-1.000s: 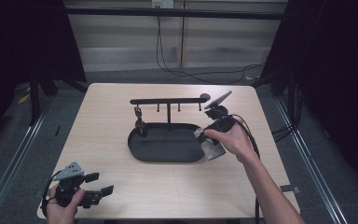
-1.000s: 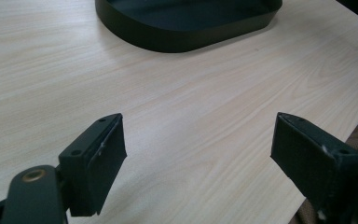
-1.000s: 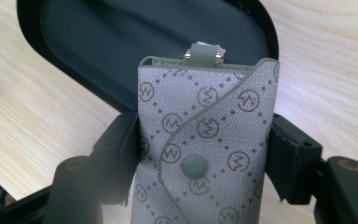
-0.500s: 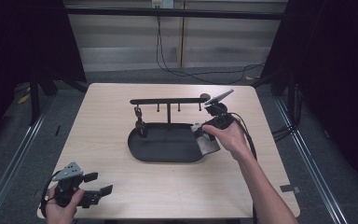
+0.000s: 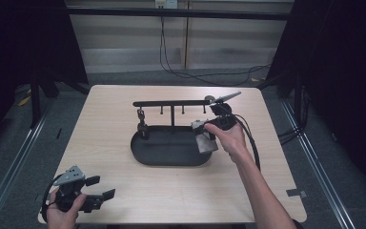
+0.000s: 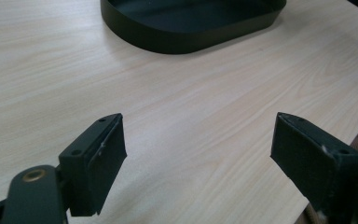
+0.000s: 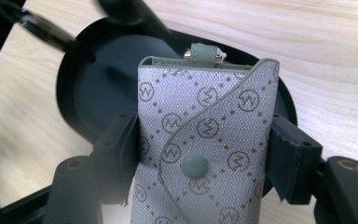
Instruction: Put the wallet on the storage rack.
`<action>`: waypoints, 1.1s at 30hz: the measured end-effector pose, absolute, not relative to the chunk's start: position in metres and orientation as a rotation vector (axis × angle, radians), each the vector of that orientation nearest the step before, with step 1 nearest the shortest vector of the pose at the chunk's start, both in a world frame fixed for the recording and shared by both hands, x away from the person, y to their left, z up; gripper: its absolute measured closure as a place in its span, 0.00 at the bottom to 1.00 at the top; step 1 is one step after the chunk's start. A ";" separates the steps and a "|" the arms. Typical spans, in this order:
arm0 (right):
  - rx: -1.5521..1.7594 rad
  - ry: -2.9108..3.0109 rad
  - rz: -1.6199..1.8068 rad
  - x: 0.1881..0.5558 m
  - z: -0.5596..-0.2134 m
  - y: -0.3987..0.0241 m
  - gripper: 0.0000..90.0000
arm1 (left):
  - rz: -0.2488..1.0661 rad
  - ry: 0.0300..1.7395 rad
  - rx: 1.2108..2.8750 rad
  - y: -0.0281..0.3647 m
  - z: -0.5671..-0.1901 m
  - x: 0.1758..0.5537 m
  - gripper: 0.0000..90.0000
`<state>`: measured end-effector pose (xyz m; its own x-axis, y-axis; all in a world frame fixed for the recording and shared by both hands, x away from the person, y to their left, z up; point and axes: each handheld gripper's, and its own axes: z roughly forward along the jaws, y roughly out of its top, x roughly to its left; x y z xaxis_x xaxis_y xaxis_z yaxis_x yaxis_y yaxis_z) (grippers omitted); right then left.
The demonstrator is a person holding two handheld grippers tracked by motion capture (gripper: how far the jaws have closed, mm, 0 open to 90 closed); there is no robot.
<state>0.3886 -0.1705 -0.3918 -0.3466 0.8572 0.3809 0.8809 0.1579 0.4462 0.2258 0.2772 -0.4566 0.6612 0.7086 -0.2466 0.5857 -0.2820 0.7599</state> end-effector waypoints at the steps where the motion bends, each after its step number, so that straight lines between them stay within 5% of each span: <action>1: -1.784 -2.359 -0.948 0.389 -0.393 -0.170 0.38 | 0.172 1.012 1.977 0.278 -0.457 0.226 0.20; 33: -1.907 -2.206 -0.982 0.404 -0.454 -0.165 0.38 | 0.169 0.997 1.984 0.276 -0.456 0.226 0.20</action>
<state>0.4036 -0.1645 -0.4540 -0.2305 0.8673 0.4412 0.9083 0.0291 0.4173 0.2262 0.2764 -0.4564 0.6680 0.7025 -0.2455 0.5820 -0.2876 0.7606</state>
